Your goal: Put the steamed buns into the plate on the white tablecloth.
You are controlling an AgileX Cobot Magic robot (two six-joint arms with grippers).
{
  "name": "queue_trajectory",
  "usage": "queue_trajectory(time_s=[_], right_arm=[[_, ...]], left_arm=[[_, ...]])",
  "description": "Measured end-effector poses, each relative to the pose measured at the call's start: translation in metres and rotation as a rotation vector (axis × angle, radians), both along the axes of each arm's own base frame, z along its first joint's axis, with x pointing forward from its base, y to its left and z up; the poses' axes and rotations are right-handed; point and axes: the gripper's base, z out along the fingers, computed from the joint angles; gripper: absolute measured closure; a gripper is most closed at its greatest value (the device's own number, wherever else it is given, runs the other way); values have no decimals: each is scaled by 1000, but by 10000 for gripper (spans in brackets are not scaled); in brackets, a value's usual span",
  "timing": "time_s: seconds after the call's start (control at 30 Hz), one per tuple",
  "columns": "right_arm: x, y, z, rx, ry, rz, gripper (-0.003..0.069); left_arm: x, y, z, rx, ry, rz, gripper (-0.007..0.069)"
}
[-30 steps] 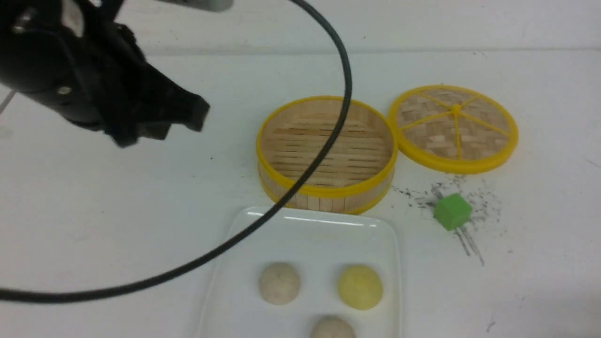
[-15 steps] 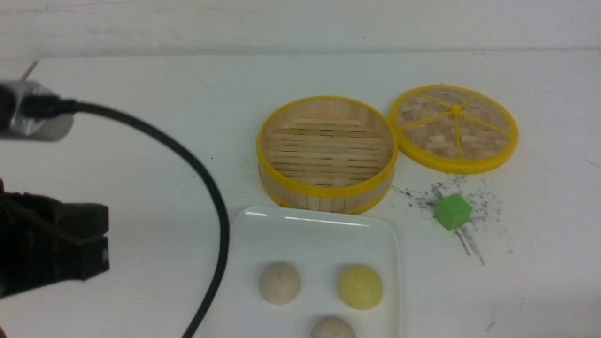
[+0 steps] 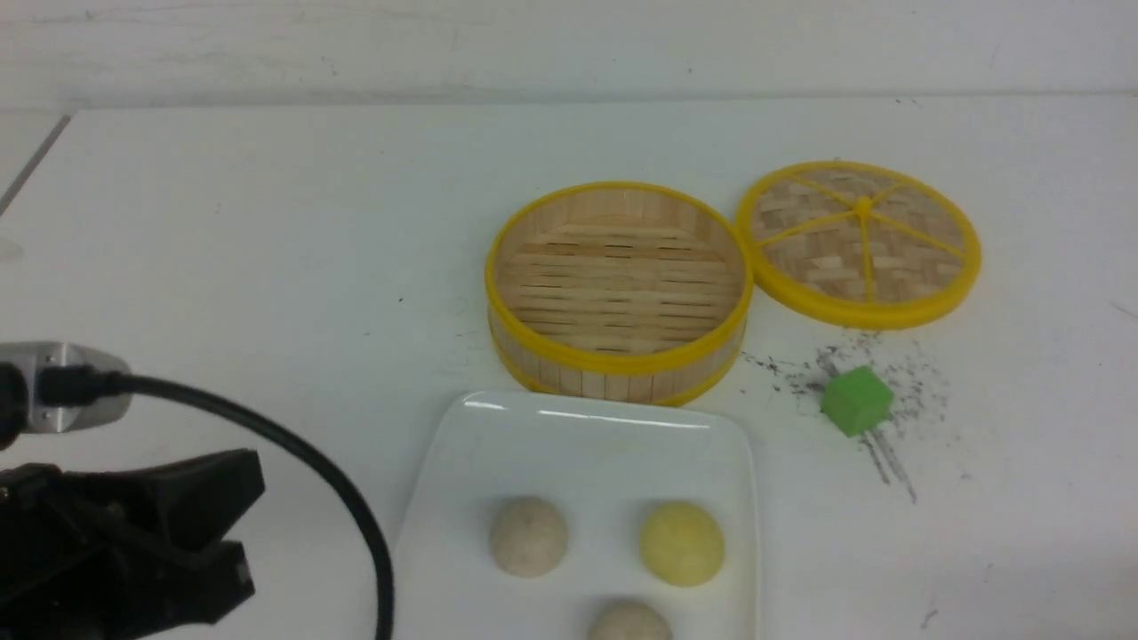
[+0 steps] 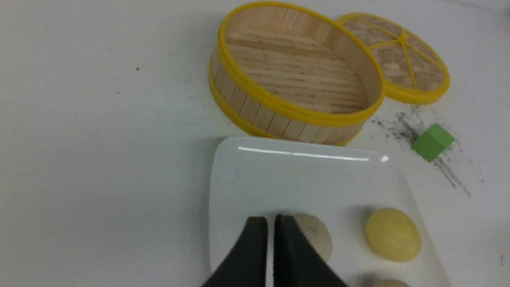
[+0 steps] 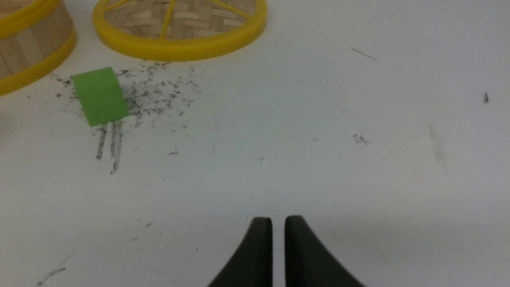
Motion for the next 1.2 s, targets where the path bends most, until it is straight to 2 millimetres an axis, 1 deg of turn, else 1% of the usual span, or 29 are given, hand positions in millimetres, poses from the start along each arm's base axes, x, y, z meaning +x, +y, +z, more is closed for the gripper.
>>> queue_trajectory(time_s=[0.13,0.43,0.57,0.63,0.67,0.7,0.77,0.9,0.93,1.03,1.1,1.2], right_arm=[[0,0,0,0,0,0,578],[0,0,0,0,0,0,565],[0,0,0,0,0,0,563],[0,0,0,0,0,0,563],[0,0,0,0,0,0,563],[0,0,0,0,0,0,563],[0,0,0,0,0,0,561],[0,0,0,0,0,0,558],[0,0,0,0,0,0,555],[0,0,0,0,0,0,550],[0,0,0,0,0,0,547],[0,0,0,0,0,0,544]], left_arm=[[0,1,-3,28,8,4,570],[-2,2,-5,32,2,2,557],[-16,15,-12,-8,-70,32,552],[-25,25,-21,-19,-128,76,551],[-26,27,-21,-20,-143,88,552],[-31,33,-28,-9,-177,125,551],[-41,45,-49,47,-234,218,547],[-49,54,-74,79,-260,329,541],[-50,56,-85,91,-253,373,538],[-49,59,-101,107,-209,438,538],[-49,61,-107,118,-188,466,536],[-49,62,-108,132,-185,470,533]])
